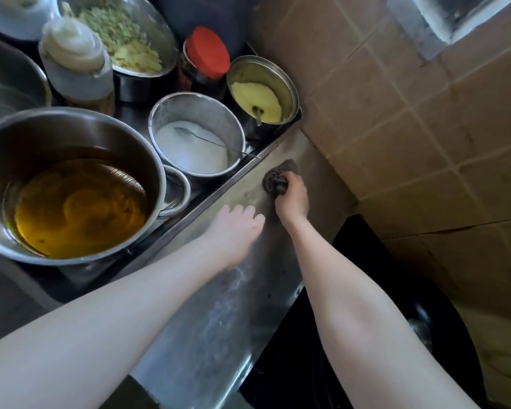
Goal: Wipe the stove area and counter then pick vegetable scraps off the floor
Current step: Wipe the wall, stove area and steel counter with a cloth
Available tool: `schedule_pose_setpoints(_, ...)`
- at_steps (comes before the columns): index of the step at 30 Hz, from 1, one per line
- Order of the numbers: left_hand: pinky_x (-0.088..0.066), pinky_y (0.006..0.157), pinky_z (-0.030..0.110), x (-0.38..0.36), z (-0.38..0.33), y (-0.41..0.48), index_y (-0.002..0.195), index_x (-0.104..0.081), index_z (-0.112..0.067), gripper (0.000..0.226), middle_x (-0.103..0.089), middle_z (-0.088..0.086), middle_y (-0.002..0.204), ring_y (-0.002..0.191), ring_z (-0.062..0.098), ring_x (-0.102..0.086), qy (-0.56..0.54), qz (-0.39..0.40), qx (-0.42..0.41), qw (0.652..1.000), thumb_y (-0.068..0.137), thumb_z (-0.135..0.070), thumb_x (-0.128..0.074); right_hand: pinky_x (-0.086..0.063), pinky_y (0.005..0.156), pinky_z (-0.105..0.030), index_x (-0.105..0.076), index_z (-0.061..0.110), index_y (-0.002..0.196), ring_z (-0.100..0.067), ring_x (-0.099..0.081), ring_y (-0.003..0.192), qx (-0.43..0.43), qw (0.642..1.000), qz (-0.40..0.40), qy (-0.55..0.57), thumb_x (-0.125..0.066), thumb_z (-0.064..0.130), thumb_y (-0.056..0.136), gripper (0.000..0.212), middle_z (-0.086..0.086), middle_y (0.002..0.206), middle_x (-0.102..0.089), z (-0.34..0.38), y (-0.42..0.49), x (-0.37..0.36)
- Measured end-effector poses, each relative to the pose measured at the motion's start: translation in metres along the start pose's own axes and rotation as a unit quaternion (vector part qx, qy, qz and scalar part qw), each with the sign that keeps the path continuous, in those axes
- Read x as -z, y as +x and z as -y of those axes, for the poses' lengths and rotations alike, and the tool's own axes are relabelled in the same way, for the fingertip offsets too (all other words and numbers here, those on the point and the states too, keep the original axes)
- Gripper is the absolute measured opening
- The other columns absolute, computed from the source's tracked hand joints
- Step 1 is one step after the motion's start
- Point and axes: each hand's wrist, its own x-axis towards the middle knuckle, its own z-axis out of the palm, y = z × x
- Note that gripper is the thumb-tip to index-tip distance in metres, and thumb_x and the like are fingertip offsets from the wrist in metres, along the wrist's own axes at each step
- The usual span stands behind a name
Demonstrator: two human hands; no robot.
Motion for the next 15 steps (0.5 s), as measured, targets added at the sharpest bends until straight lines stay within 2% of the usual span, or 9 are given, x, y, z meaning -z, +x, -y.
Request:
schedule_pose_setpoints(2, -0.036, 0.079, 0.036, -0.004, -0.001, 0.003, 0.120, -0.041, -0.013, 0.029, -0.048, 0.009, 0.120, 0.110, 0.028, -0.050, -0.005, 0.002, 0.000, 1.000, 0.093, -0.020, -0.048, -0.039, 0.080, -0.028, -0.059, 0.018, 0.109, -0.028, -0.054, 0.110, 0.005, 1.000, -0.002, -0.002, -0.041, -0.010, 0.073, 0.049, -0.007, 0.121, -0.058, 0.002, 0.014, 0.003)
schedule_pose_setpoints(6, -0.038, 0.082, 0.037, -0.012, 0.003, 0.007, 0.119, -0.041, -0.013, 0.029, -0.048, 0.008, 0.121, 0.110, 0.028, -0.050, -0.005, -0.005, 0.006, 1.000, 0.092, -0.020, -0.048, -0.040, 0.084, -0.029, -0.059, 0.015, 0.110, -0.029, -0.053, 0.111, 0.037, 0.999, 0.008, -0.009, -0.040, -0.010, 0.076, 0.046, -0.010, 0.120, -0.058, 0.005, 0.039, 0.010)
schedule_pose_setpoints(10, -0.037, 0.083, 0.037, -0.013, 0.006, 0.008, 0.120, -0.040, -0.012, 0.030, -0.047, 0.008, 0.123, 0.112, 0.028, -0.049, 0.000, -0.013, 0.006, 1.000, 0.092, -0.020, -0.048, -0.043, 0.091, -0.036, -0.056, 0.015, 0.119, -0.032, -0.050, 0.116, 0.059, 0.997, 0.022, -0.038, -0.042, -0.005, 0.083, 0.043, -0.011, 0.128, -0.054, -0.004, 0.053, 0.018)
schedule_pose_setpoints(15, -0.036, 0.083, 0.036, -0.015, 0.009, 0.002, 0.118, -0.040, -0.013, 0.027, -0.047, 0.008, 0.122, 0.112, 0.028, -0.049, -0.006, -0.018, 0.009, 1.000, 0.093, -0.020, -0.047, -0.044, 0.092, -0.044, -0.053, 0.011, 0.122, -0.035, -0.051, 0.115, -0.028, 0.998, 0.003, -0.051, -0.046, 0.001, 0.090, 0.034, -0.016, 0.127, -0.051, -0.044, 0.046, 0.037)
